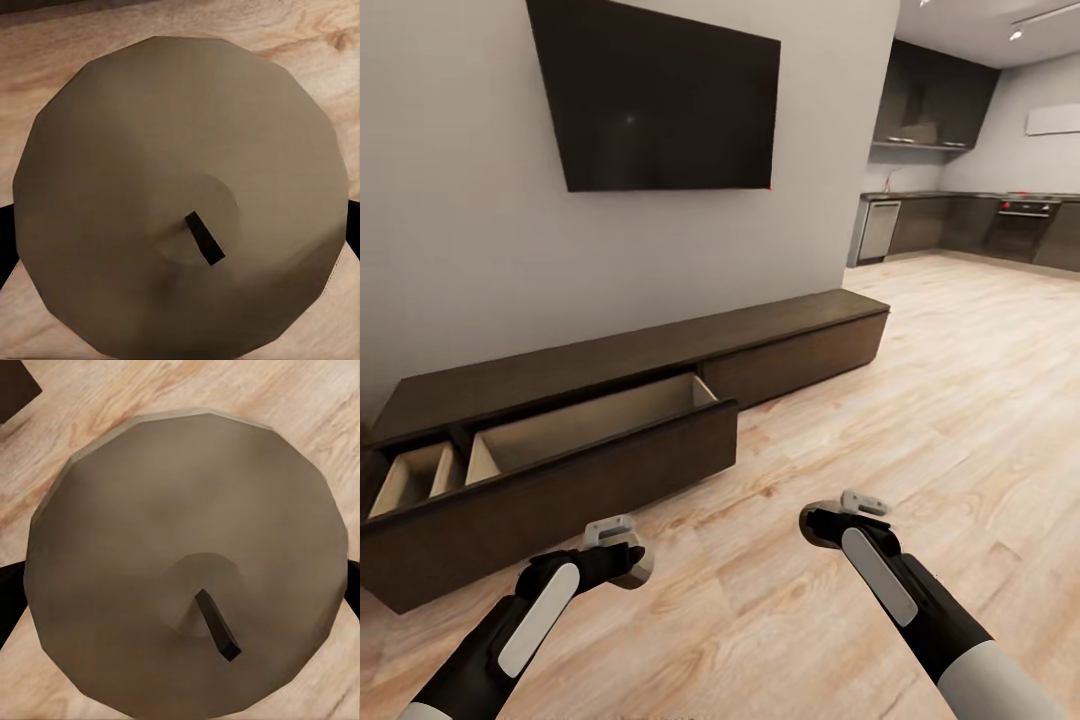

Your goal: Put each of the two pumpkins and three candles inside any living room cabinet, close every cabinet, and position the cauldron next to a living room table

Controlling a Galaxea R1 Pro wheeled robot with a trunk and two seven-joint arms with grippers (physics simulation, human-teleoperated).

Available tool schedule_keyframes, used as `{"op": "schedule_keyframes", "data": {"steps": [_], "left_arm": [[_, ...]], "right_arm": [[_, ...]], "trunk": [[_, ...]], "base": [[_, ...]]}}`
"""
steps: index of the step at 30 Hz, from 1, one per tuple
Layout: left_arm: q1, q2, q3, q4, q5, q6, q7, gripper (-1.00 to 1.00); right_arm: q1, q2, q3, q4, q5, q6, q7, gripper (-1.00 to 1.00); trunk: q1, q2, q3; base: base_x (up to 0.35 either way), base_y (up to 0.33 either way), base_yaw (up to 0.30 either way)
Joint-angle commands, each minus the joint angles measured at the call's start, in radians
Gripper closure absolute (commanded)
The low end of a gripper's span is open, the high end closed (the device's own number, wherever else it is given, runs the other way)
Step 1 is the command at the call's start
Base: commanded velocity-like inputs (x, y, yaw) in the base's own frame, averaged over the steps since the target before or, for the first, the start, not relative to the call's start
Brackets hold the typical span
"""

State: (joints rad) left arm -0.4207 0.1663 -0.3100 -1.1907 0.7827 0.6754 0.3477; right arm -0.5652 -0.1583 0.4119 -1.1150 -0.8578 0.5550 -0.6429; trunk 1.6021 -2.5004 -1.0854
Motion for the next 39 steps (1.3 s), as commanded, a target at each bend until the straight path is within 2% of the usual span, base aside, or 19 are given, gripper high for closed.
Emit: {"op": "schedule_keyframes", "data": {"steps": [1,8,15,33,39], "left_arm": [[-0.001,0.001,-0.003,-0.001,0.01,0.001,0.01,1.0],[-0.001,0.002,-0.003,-0.001,0.01,0.0,0.01,1.0],[-0.001,0.002,-0.003,0.0,0.01,0.0,0.01,1.0],[-0.001,0.002,-0.002,0.0,0.012,0.001,0.01,1.0],[-0.001,0.002,-0.002,0.0,0.012,0.001,0.01,1.0]], "right_arm": [[-0.001,-0.001,0.003,-0.002,-0.01,-0.003,-0.006,1.0],[-0.001,-0.001,0.004,0.054,-0.009,-0.005,-0.006,1.0],[-0.001,-0.001,0.004,0.067,-0.009,-0.007,-0.006,1.0],[-0.001,-0.001,0.005,0.068,-0.009,-0.006,-0.006,1.0],[-0.001,-0.001,0.005,0.068,-0.009,-0.006,-0.006,1.0]], "trunk": [[0.0,-0.001,-0.002],[0.0,-0.001,-0.009],[0.0,-0.001,-0.016],[0.0,-0.001,-0.034],[0.0,-0.001,-0.04]], "base": [[0.0,0.0,0.234],[0.0,0.0,0.232],[-0.029,0.017,0.229],[-0.232,0.185,0.229],[-0.046,0.049,0.229]]}}
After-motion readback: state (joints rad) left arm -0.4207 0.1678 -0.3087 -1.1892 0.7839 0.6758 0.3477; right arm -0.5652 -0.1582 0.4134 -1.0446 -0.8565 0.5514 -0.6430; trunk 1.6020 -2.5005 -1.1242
